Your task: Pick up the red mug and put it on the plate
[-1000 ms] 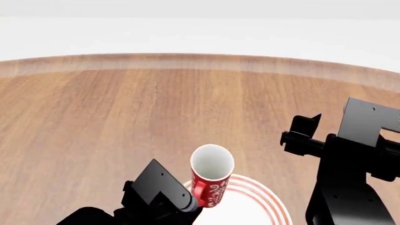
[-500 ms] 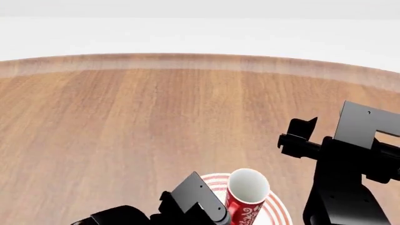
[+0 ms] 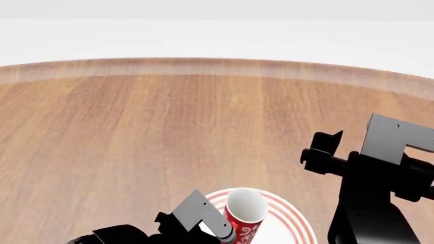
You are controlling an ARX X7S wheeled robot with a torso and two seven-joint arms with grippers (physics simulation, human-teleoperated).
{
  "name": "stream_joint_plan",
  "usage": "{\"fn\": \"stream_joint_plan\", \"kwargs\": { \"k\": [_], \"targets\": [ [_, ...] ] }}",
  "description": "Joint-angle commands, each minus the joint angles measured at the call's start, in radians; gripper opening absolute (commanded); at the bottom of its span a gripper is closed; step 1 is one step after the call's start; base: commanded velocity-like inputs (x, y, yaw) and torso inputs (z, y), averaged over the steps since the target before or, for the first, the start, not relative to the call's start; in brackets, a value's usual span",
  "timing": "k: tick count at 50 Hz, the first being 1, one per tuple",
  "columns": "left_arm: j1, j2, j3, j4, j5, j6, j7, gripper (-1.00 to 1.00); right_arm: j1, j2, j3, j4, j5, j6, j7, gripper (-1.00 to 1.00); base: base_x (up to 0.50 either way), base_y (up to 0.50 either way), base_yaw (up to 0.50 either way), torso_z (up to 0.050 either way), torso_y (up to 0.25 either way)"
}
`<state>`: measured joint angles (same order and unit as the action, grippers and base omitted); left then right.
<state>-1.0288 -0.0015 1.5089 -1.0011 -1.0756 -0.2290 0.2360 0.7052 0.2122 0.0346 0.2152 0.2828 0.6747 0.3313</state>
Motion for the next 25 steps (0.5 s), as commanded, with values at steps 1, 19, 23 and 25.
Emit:
{"fn": "stream_joint_plan", "kwargs": {
  "k": [1, 19, 23, 25],
  "targets": [
    [0.003, 0.002, 0.022, -0.038, -0.038, -0.006, 0.011, -1.0, 0.002, 0.0, -0.005, 0.019, 0.002, -0.013, -0.001, 1.0, 0.0, 0.0, 0.0, 0.0, 0.0],
    [0.003, 0.002, 0.021, -0.054, -0.056, -0.046, 0.011, -1.0, 0.003, 0.002, -0.011, 0.038, 0.007, -0.028, -0.003, 1.0, 0.0, 0.0, 0.0, 0.0, 0.001],
    [0.004, 0.002, 0.02, -0.053, -0.061, -0.049, 0.012, -1.0, 0.003, 0.002, -0.012, 0.043, 0.008, -0.032, -0.003, 1.0, 0.0, 0.0, 0.0, 0.0, 0.0],
    [0.004, 0.002, 0.02, -0.052, -0.068, -0.052, 0.019, 1.0, 0.004, 0.001, -0.015, 0.05, 0.007, -0.036, -0.004, 1.0, 0.0, 0.0, 0.0, 0.0, 0.0]
  ]
}}
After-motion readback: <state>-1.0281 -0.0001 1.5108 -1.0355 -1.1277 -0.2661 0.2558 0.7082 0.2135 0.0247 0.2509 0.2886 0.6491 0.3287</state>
